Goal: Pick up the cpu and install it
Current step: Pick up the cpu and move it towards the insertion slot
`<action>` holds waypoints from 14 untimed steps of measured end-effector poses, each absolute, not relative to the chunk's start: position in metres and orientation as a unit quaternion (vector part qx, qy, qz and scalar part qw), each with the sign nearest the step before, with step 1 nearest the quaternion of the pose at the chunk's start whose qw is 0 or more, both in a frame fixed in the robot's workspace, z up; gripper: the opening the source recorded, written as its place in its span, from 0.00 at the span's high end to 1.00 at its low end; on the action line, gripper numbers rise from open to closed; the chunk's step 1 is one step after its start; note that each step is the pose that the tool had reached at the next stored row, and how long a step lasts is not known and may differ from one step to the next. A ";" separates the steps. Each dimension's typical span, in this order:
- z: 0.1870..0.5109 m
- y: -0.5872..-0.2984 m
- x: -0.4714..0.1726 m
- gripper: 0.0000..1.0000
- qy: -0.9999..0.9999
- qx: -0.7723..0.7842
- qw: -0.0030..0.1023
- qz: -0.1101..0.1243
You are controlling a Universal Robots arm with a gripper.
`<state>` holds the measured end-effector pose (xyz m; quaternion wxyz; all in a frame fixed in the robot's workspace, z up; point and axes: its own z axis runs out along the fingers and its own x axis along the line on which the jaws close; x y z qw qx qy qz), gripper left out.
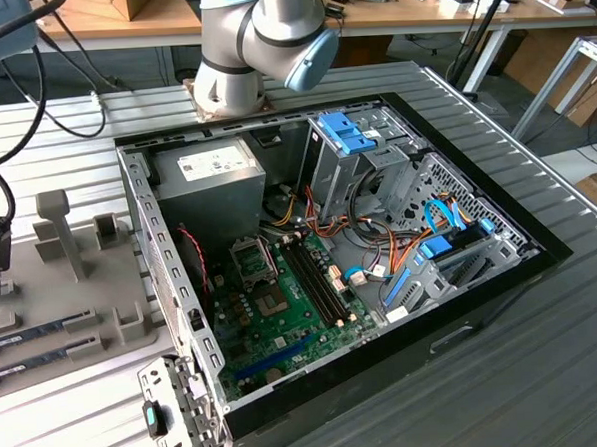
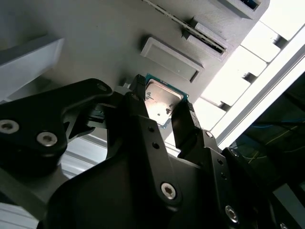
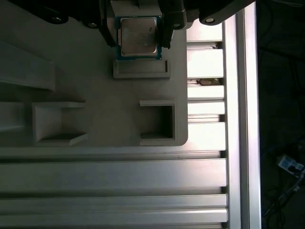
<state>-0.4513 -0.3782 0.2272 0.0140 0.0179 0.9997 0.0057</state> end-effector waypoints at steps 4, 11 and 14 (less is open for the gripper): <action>0.231 -0.378 -0.451 0.53 1.000 0.018 0.014 0.006; 0.236 -0.378 -0.451 0.53 1.000 0.018 0.014 0.006; 0.237 -0.378 -0.451 0.53 1.000 0.018 0.014 0.006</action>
